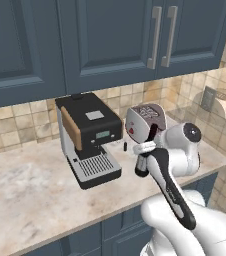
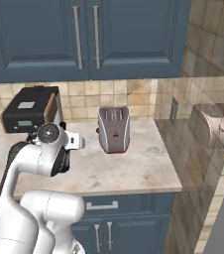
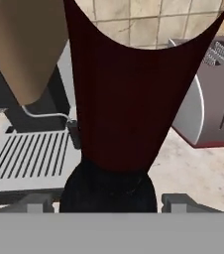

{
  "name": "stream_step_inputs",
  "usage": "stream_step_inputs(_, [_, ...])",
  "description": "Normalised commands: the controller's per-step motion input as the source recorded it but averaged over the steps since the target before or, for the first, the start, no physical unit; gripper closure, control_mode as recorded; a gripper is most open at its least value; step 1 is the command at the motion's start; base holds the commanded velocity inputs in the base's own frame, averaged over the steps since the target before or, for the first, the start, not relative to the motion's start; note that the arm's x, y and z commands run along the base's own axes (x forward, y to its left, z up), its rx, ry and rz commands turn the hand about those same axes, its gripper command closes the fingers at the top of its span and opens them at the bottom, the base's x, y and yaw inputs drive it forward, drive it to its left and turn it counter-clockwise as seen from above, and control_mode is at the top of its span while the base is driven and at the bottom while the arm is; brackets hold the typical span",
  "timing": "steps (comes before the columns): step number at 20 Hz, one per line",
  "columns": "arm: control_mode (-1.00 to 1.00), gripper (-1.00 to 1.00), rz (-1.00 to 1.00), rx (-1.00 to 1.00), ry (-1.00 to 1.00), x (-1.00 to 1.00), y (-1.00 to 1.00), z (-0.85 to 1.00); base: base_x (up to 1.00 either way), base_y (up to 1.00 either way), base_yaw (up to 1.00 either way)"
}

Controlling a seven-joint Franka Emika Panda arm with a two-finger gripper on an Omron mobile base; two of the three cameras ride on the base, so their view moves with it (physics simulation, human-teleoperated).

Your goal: There is a wine glass and glass cup on the dining counter. Place the wine bottle next to the wine glass and the juice bottle next to the glass cup.

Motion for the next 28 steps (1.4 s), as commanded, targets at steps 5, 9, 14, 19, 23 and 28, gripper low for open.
stream_step_inputs(5, [-1.0,1.0,0.25,0.0,0.0,-0.5,0.03,0.52,0.0,0.0,0.0])
stream_step_inputs(9, [-1.0,1.0,0.24,0.0,0.0,-0.54,0.06,0.43,0.0,0.0,0.0])
stream_step_inputs(14, [-1.0,1.0,0.14,-0.01,-0.05,-0.5,0.14,0.25,0.0,0.0,0.0])
stream_step_inputs(19, [-1.0,1.0,0.02,-0.05,-0.07,-0.35,0.12,0.08,0.0,0.0,0.0])
stream_step_inputs(23, [-1.0,1.0,0.0,-0.05,-0.03,-0.09,0.04,0.0,0.0,0.0,0.0])
stream_step_inputs(28, [-1.0,1.0,0.0,0.0,0.0,0.0,0.01,0.0,0.0,0.0,0.0])
